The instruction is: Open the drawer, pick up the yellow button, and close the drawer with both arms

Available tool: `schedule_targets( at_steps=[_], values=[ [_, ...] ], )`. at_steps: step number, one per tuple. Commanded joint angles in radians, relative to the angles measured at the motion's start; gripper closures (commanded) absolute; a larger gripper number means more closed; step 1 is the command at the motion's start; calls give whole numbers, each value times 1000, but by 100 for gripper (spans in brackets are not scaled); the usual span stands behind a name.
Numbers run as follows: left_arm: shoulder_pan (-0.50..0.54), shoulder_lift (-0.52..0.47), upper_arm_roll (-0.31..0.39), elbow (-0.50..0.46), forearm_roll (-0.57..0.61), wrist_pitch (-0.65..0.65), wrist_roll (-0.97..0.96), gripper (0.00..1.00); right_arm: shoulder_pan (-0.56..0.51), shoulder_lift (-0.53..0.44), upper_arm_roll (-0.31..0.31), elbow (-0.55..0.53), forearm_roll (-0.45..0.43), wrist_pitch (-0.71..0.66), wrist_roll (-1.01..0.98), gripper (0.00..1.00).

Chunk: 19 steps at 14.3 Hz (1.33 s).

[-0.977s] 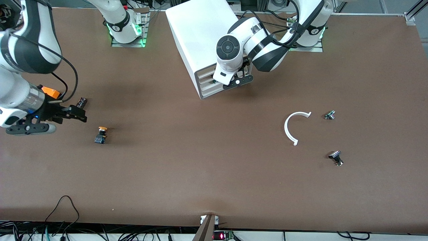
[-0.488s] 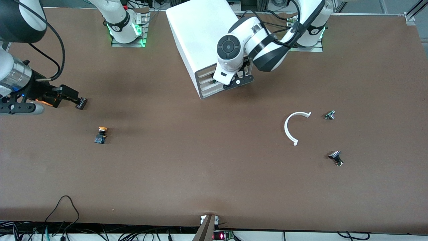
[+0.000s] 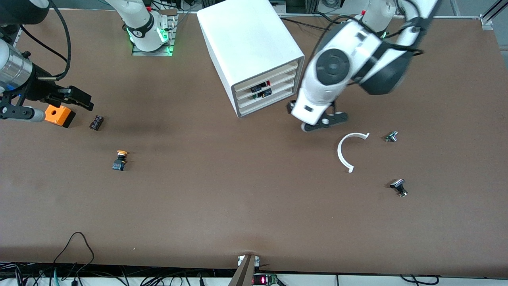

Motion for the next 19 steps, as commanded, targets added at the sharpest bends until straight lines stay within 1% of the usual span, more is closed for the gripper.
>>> schedule_targets(
  at_steps=[1,2,5,8,9,10,11,12,13,14,15,16,17,19],
  values=[
    [52,-41,-5,72,63,-100,168,1,-26,-27,22,5,-17,-26,2,1],
    [90,-49,-6,93,63,-118,221,1,-32,-28,42,5,-17,-26,4,1],
    [204,-57,-9,144,63,-146,406,1,-29,-30,48,8,-19,-27,5,1],
    [259,-57,6,150,60,-160,584,1,-27,-30,53,8,-42,-26,7,1],
    [299,-57,26,164,43,-158,652,1,-27,-30,53,8,-45,-24,1,1],
    [302,-82,73,160,8,-148,750,1,-27,-33,53,8,-45,-18,-1,1],
    [261,-119,159,140,-15,-146,813,1,-27,-41,56,2,-45,-11,1,1],
    [202,-147,267,112,-35,-143,845,1,-27,-42,56,1,-46,-1,-1,1],
    [158,-185,361,88,-79,-141,855,1,-27,-42,56,1,-46,-1,-1,1],
    [137,-234,421,31,-116,-117,859,1,-27,-44,56,1,-48,-4,-1,1],
    [135,-300,443,-62,-123,-56,875,1,-27,-45,56,1,-50,-3,-1,1],
    [140,-370,445,-159,-123,25,902,1,-27,-45,57,2,-53,-3,-1,1],
    [146,-406,445,-211,-121,93,919,1,-27,-45,57,4,-53,-1,-1,1],
    [141,-419,446,-216,-104,122,921,1,-27,-45,57,4,-53,2,-1,1]
  ],
)
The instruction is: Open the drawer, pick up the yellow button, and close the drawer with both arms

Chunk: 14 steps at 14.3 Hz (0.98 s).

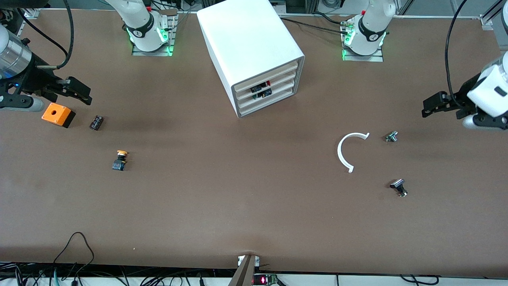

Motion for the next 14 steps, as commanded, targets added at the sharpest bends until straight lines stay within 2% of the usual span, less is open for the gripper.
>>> schedule_targets(
  at_steps=[1,4,6,14],
  values=[
    [-26,-90,19,-106,20,62,41,1,-18,-13,20,2,-18,3,-1,1],
    [-39,-107,37,-116,34,57,84,1,-18,-15,20,6,-16,1,-15,1],
    [-108,-99,109,-115,33,60,84,1,-18,-13,17,10,-13,4,-51,1],
    [-102,-65,105,-89,24,56,74,1,-18,-12,17,10,-2,14,-50,1]
  ],
)
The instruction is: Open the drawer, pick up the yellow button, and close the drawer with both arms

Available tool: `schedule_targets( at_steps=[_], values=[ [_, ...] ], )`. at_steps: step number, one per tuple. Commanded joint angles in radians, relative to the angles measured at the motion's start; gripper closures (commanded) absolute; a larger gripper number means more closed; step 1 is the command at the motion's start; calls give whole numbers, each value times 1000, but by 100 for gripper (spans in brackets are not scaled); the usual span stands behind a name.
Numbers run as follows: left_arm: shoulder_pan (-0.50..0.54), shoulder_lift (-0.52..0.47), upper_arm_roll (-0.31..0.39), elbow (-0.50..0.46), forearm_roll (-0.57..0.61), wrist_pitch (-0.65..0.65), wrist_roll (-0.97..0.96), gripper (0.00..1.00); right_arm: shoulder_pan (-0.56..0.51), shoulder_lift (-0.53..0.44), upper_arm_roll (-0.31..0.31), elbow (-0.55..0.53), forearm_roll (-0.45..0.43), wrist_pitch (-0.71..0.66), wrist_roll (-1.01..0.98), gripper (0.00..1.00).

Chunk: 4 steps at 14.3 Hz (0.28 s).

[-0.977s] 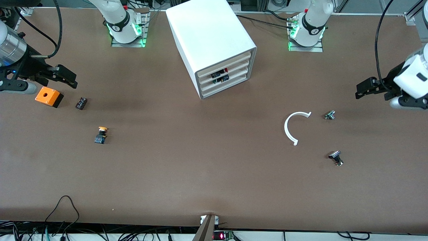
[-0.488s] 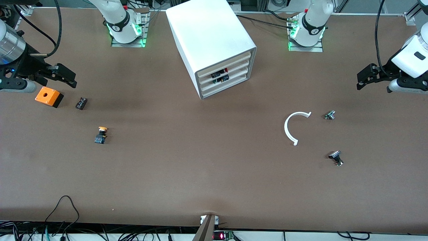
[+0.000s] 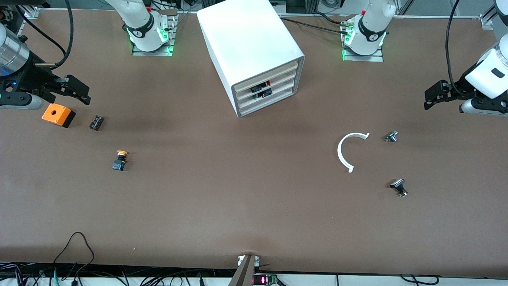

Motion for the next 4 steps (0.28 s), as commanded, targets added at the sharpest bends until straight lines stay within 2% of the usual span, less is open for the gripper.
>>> schedule_targets(
  at_steps=[1,4],
  values=[
    [-15,5,7,9,11,8,11,1,-17,-10,16,8,-2,-5,-14,1],
    [-16,21,5,28,11,8,11,1,-17,-8,16,8,3,-2,-7,1]
  ],
)
